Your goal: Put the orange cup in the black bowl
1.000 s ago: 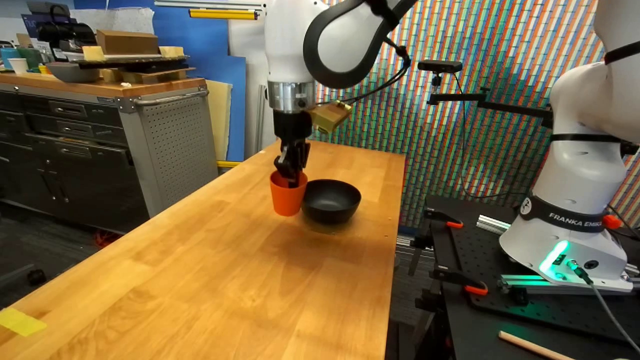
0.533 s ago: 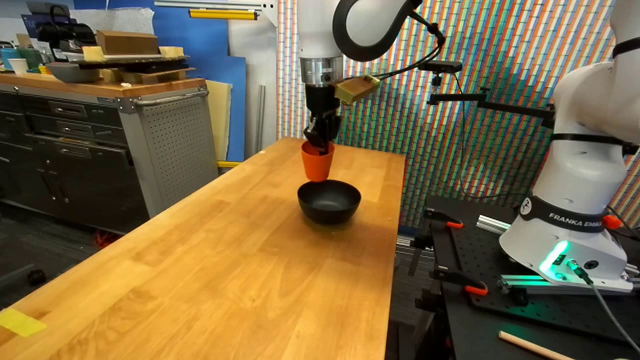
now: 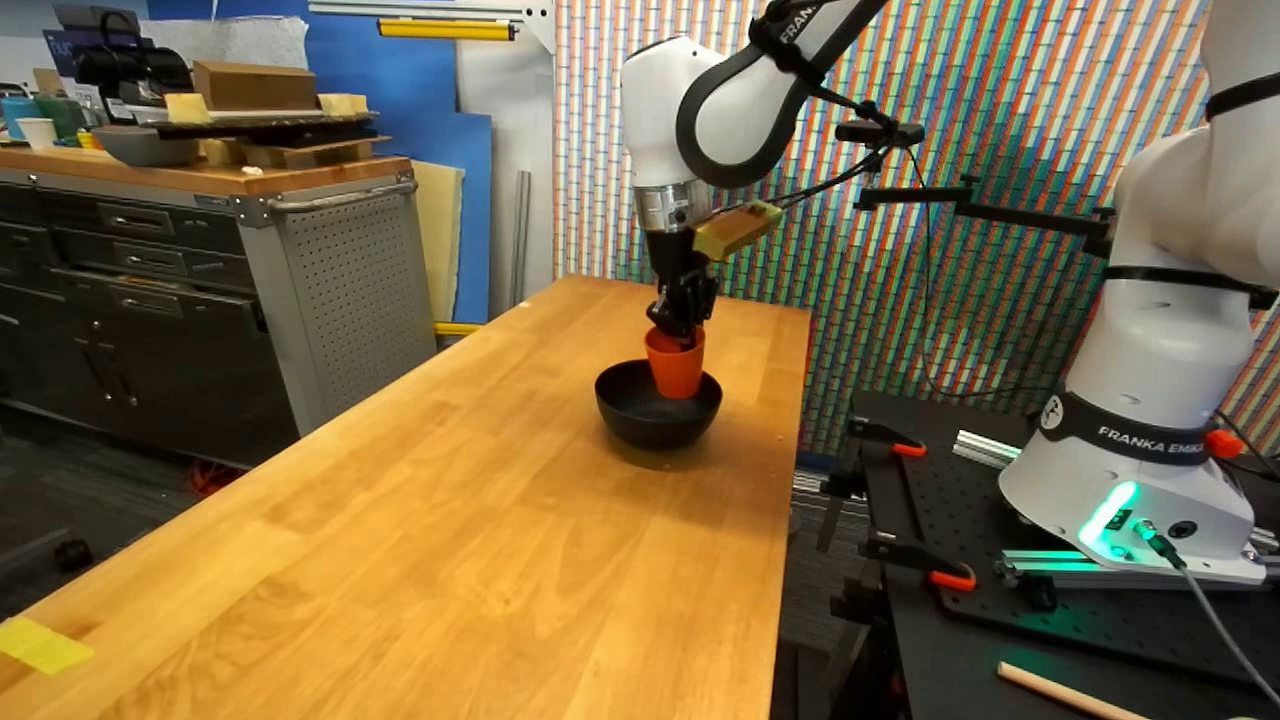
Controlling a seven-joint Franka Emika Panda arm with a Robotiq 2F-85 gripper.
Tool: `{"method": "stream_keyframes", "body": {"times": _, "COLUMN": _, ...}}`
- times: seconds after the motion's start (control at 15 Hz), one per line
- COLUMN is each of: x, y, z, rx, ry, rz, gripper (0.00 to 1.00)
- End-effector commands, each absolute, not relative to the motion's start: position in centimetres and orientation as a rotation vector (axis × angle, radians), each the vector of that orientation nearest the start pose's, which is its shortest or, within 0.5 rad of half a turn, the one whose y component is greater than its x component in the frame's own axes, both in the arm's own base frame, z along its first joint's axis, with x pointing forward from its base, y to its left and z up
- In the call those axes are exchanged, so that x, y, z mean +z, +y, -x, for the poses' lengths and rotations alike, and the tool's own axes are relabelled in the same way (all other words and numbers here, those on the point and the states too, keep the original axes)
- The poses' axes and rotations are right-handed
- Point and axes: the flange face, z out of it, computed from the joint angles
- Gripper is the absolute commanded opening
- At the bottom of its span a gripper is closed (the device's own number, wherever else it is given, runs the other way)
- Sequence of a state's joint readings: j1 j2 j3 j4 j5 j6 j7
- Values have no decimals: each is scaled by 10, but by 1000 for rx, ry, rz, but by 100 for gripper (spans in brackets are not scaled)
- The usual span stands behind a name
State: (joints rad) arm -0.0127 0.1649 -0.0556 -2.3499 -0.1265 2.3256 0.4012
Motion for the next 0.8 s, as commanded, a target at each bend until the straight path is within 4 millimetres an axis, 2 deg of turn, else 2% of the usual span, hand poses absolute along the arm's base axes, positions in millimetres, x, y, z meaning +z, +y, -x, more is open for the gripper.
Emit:
{"method": "stream_keyframes", "body": {"times": 0.0, "x": 233, "y": -46, "z": -505, "rx": 238, "ry": 616, "rz": 3151, "gripper": 3}}
{"method": "stream_keyframes", "body": {"times": 0.27, "x": 219, "y": -49, "z": -517, "rx": 213, "ry": 607, "rz": 3092, "gripper": 3}}
{"method": "stream_keyframes", "body": {"times": 0.33, "x": 217, "y": -50, "z": -518, "rx": 215, "ry": 601, "rz": 3077, "gripper": 31}}
{"method": "stream_keyframes", "body": {"times": 0.4, "x": 219, "y": -50, "z": -518, "rx": 210, "ry": 596, "rz": 3065, "gripper": 31}}
{"method": "stream_keyframes", "body": {"times": 0.53, "x": 235, "y": -45, "z": -509, "rx": 199, "ry": 557, "rz": 3061, "gripper": 45}}
{"method": "stream_keyframes", "body": {"times": 0.73, "x": 285, "y": -41, "z": -484, "rx": 126, "ry": 505, "rz": 3104, "gripper": 68}}
